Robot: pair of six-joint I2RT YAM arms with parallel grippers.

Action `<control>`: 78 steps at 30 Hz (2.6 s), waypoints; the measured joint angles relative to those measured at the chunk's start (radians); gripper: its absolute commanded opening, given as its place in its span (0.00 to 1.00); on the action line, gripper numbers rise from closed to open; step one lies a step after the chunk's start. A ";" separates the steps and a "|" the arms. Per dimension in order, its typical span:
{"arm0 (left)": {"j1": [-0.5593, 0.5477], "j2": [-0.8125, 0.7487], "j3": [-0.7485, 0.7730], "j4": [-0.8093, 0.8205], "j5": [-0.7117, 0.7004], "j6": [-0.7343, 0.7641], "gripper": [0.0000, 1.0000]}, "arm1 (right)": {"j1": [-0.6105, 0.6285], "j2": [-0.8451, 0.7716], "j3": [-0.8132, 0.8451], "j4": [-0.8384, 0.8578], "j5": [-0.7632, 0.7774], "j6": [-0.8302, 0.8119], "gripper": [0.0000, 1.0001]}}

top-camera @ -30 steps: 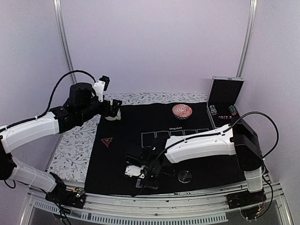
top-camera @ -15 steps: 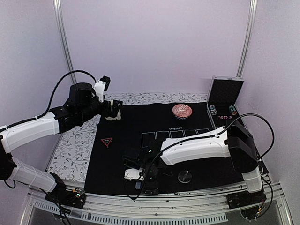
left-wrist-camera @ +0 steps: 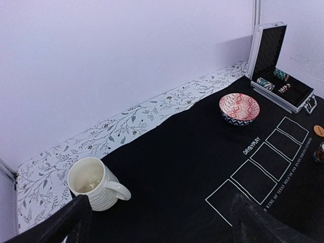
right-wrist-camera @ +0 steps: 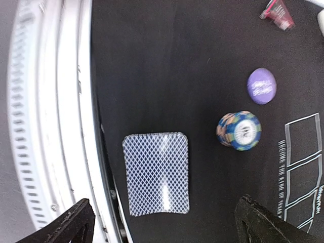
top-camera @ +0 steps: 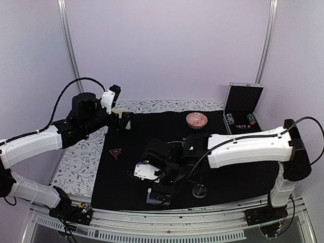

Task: Distribute texas hold em gaming equipment
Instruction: Pick up the poker card from the poker table mat.

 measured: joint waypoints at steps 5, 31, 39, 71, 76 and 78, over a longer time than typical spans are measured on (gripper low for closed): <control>-0.005 -0.063 -0.010 0.003 0.127 0.084 0.95 | -0.011 -0.258 -0.183 0.151 -0.021 0.050 0.99; -0.653 0.362 0.133 -0.603 0.194 0.355 0.98 | -0.407 -0.682 -0.765 0.457 -0.206 0.717 0.99; -0.655 0.447 0.133 -0.547 0.117 0.330 0.98 | -0.408 -0.658 -0.781 0.460 -0.206 0.736 0.99; -0.622 0.581 0.178 -0.556 0.219 0.357 0.78 | -0.414 -0.615 -0.781 0.464 -0.206 0.739 0.99; -0.622 0.586 0.178 -0.557 0.231 0.360 0.81 | -0.418 -0.610 -0.781 0.463 -0.205 0.739 0.99; -0.621 0.586 0.178 -0.558 0.233 0.360 0.79 | -0.420 -0.608 -0.781 0.463 -0.204 0.739 0.99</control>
